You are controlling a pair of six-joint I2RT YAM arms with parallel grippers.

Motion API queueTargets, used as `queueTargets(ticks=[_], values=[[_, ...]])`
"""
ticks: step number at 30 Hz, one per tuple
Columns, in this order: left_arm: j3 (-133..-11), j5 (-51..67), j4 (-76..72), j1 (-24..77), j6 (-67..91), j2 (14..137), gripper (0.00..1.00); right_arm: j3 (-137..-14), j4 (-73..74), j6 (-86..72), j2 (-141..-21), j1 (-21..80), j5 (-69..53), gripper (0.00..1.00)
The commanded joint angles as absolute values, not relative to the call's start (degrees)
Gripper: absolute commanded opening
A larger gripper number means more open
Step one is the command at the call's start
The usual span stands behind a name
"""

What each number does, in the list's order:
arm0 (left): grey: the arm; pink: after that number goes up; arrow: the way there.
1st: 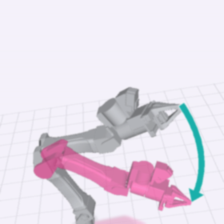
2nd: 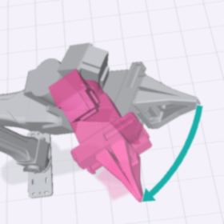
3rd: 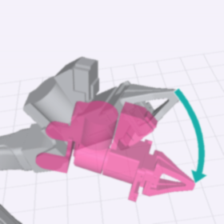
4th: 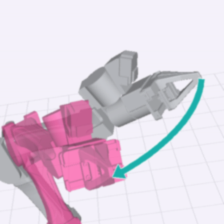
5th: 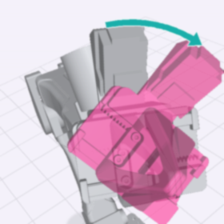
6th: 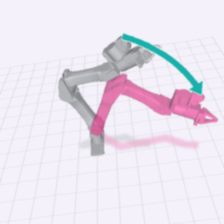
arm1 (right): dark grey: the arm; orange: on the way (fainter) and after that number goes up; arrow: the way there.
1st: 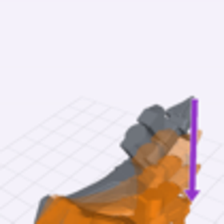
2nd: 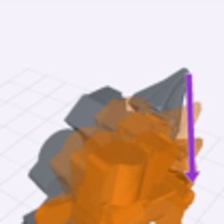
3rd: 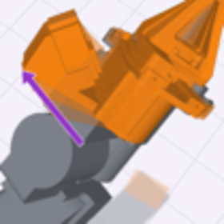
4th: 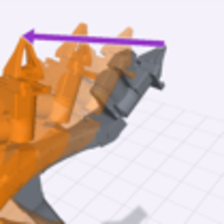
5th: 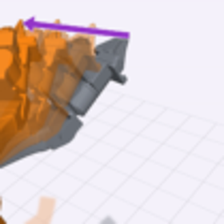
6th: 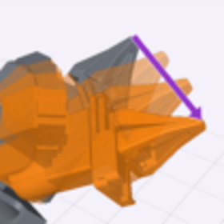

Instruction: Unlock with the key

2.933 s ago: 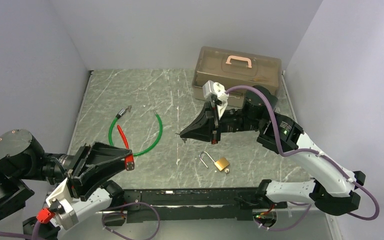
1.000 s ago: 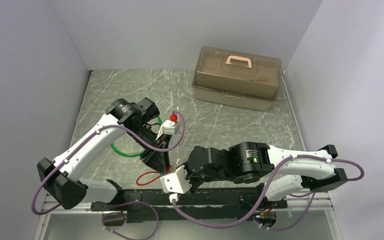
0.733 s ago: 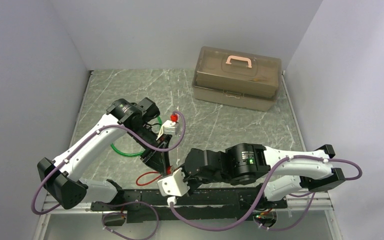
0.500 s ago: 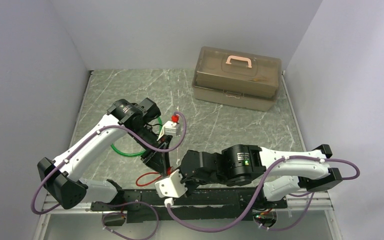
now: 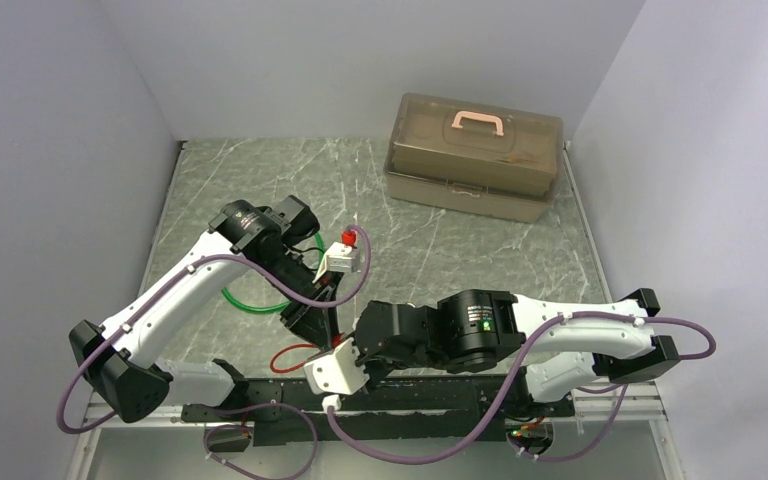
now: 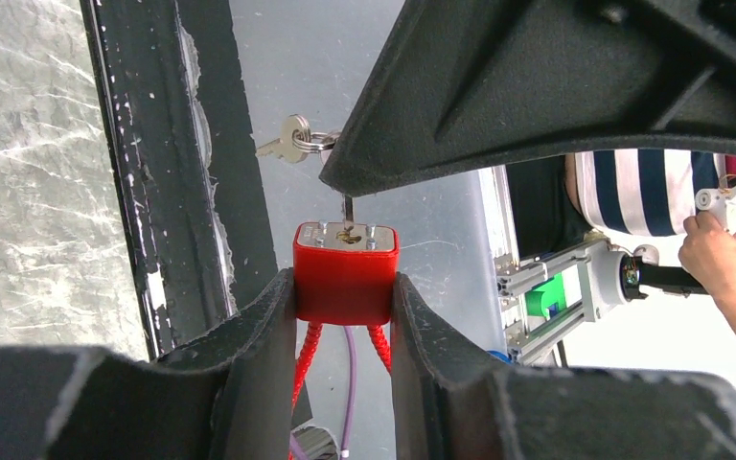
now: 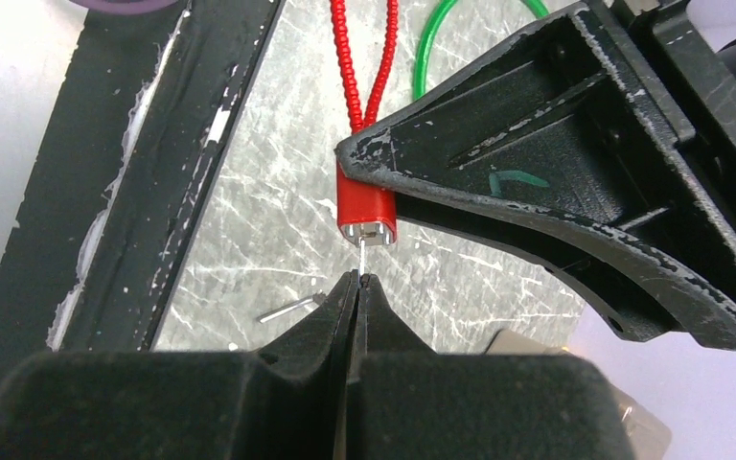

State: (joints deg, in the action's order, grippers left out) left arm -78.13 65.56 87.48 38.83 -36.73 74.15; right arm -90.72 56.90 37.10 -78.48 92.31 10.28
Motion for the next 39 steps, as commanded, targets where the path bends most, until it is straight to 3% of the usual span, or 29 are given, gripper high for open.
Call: queueTargets(ticks=[1,39], values=[[-79.25,66.97,86.73,39.12,-35.87,72.65,0.00,-94.13,54.98,37.27,-78.57,92.55,12.11,0.00],[-79.05,66.77,86.50,38.73,-35.81,71.81,0.00,-91.18,54.98,35.77,-78.44,92.61,9.73,0.00]])
